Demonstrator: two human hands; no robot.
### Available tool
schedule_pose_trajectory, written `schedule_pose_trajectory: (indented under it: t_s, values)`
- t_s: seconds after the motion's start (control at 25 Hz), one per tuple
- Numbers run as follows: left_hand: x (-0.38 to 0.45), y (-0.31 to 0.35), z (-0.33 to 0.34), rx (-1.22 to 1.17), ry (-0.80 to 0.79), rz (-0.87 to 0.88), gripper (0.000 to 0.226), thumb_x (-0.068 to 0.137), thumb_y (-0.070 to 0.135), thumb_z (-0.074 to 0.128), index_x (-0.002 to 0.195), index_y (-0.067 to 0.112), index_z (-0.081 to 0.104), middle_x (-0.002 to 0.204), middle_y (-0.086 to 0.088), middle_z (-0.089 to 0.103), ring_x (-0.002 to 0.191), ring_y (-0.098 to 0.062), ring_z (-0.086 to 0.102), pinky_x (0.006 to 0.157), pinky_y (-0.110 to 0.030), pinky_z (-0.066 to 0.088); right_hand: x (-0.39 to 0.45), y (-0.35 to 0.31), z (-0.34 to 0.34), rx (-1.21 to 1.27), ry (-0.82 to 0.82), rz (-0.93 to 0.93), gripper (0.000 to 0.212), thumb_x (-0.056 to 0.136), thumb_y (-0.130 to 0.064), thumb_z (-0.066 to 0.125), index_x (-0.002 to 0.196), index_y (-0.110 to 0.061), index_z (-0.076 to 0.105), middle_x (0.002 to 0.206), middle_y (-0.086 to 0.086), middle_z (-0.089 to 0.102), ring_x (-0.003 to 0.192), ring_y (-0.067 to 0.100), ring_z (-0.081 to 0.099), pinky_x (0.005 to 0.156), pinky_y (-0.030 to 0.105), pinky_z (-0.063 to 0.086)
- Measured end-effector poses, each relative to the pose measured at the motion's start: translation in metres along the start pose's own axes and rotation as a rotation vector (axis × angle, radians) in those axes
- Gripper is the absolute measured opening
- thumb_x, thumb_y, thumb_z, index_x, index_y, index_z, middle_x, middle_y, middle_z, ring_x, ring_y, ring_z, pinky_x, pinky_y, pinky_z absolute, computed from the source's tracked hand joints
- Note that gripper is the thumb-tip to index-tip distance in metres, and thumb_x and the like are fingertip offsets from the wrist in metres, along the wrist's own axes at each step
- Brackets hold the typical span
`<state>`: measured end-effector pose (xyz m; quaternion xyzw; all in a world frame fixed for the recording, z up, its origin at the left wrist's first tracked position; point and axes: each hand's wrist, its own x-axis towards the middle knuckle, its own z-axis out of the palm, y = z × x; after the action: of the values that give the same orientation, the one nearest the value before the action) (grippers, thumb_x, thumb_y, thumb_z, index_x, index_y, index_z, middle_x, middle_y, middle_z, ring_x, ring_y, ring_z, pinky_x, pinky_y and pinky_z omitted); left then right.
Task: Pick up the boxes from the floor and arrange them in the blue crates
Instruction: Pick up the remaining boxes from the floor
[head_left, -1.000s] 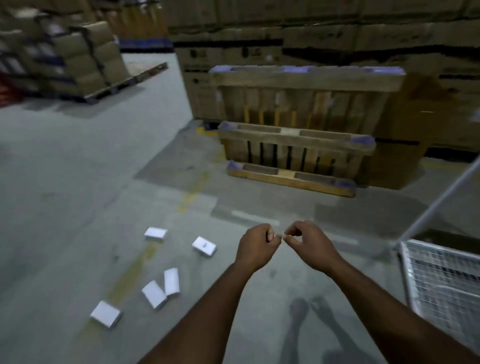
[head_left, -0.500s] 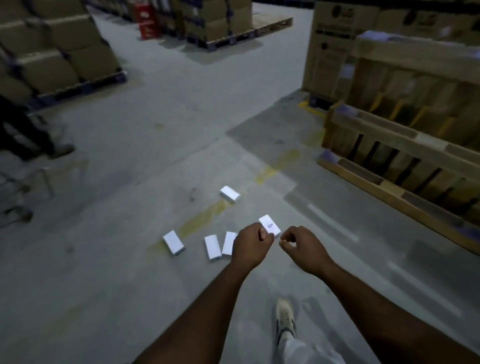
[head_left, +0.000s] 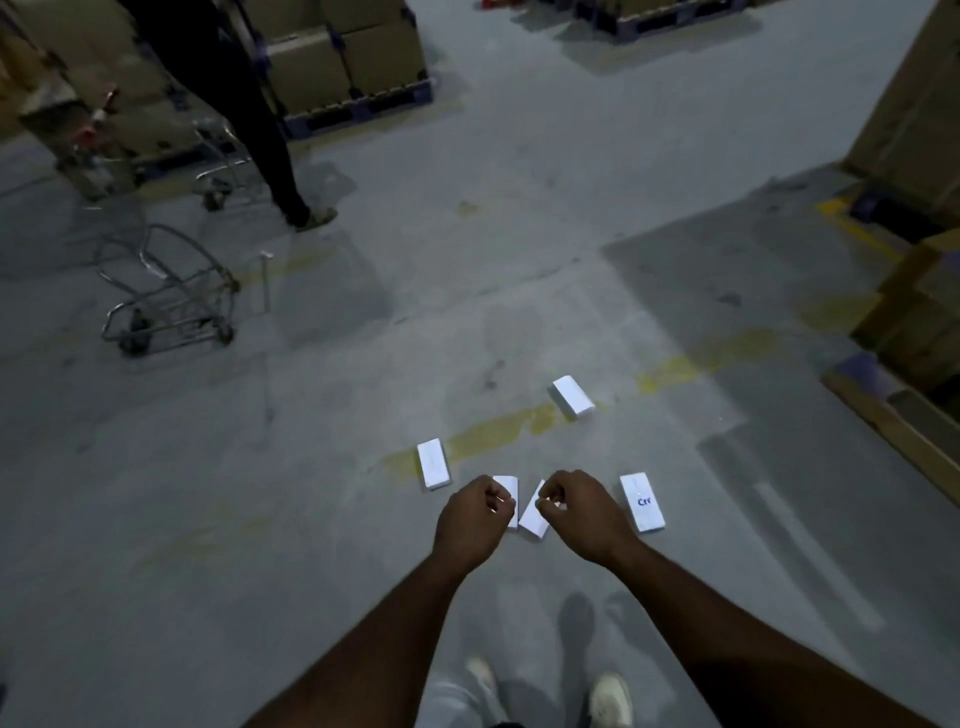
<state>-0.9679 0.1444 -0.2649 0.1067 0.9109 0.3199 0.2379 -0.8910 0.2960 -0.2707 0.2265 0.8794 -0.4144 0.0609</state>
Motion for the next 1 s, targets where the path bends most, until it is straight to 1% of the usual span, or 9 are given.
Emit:
schedule_pose_trajectory:
  t_s: [0.12,0.24,0.4,0.52,0.6,0.68,0.8,0.92,1.0]
  values:
    - [0.038,-0.008,-0.011,-0.030,0.044,-0.041,0.005,0.090,0.029,0.062,0.090,0.025,0.065,0.084,0.011,0.068,0.079,-0.007,0.063,0.072,-0.025,0.046,0.046,-0.007,0.011,-0.021,-0.048,0.004,0.015,0.089,-0.030,0.064,0.101,-0.021,0.066,0.101,0.002,0.062,0.099,0.019,0.059,0.086,0.033,0.048]
    - [0.091,-0.021,-0.023,-0.013,0.045,-0.062,0.011,0.090,0.030,0.061,0.092,0.022,0.067,0.088,0.007,0.071,0.081,-0.010,0.064,0.070,-0.025,0.044,0.097,-0.018,0.028,-0.025,-0.048,0.041,0.020,0.090,-0.031,0.064,0.106,-0.019,0.066,0.104,0.003,0.062,0.101,0.019,0.060,0.087,0.032,0.049]
    - [0.183,-0.048,-0.043,0.034,-0.093,-0.010,0.009,0.090,0.030,0.061,0.090,0.022,0.066,0.083,0.010,0.067,0.077,-0.007,0.060,0.059,-0.015,0.037,0.172,-0.031,0.056,-0.001,-0.004,0.164,0.020,0.089,-0.029,0.065,0.105,-0.017,0.066,0.102,0.006,0.063,0.100,0.022,0.062,0.086,0.033,0.048]
    - [0.248,-0.075,-0.053,0.081,-0.190,-0.004,0.009,0.091,0.030,0.060,0.088,0.023,0.064,0.086,0.007,0.069,0.081,-0.012,0.062,0.065,-0.024,0.038,0.222,-0.041,0.089,0.073,0.075,0.325,0.015,0.087,-0.025,0.065,0.100,-0.017,0.066,0.096,0.005,0.064,0.098,0.023,0.061,0.083,0.032,0.045]
    - [0.287,-0.093,-0.051,0.098,-0.247,-0.025,0.008,0.090,0.030,0.059,0.086,0.024,0.062,0.086,0.007,0.070,0.083,-0.013,0.063,0.067,-0.025,0.038,0.251,-0.044,0.115,0.111,0.109,0.418,0.014,0.087,-0.024,0.065,0.100,-0.018,0.064,0.096,0.002,0.063,0.097,0.020,0.060,0.077,0.029,0.041]
    - [0.319,-0.108,-0.039,0.115,-0.304,-0.055,0.009,0.091,0.030,0.059,0.089,0.022,0.064,0.089,0.006,0.071,0.086,-0.015,0.065,0.069,-0.026,0.042,0.278,-0.039,0.139,0.123,0.112,0.462,0.016,0.089,-0.025,0.064,0.103,-0.018,0.064,0.098,0.001,0.063,0.096,0.018,0.059,0.075,0.027,0.038]
    - [0.359,-0.130,-0.002,0.131,-0.366,-0.085,0.016,0.093,0.031,0.059,0.097,0.019,0.067,0.097,0.001,0.074,0.094,-0.020,0.067,0.077,-0.029,0.047,0.314,-0.012,0.171,0.133,0.126,0.544,0.022,0.091,-0.024,0.064,0.111,-0.015,0.064,0.100,0.002,0.062,0.098,0.019,0.058,0.078,0.027,0.038]
    - [0.398,-0.163,0.060,0.143,-0.394,-0.109,0.016,0.093,0.032,0.060,0.098,0.018,0.066,0.099,0.000,0.074,0.095,-0.020,0.068,0.077,-0.028,0.046,0.353,0.049,0.210,0.135,0.132,0.620,0.026,0.091,-0.023,0.064,0.116,-0.013,0.062,0.098,-0.001,0.056,0.099,0.020,0.059,0.078,0.028,0.038]
    - [0.423,-0.197,0.122,0.157,-0.388,-0.141,0.015,0.093,0.032,0.062,0.096,0.018,0.065,0.098,-0.001,0.074,0.095,-0.020,0.068,0.074,-0.025,0.043,0.380,0.112,0.248,0.125,0.116,0.666,0.030,0.091,-0.023,0.064,0.118,-0.011,0.060,0.101,0.004,0.061,0.102,0.023,0.058,0.081,0.031,0.040]
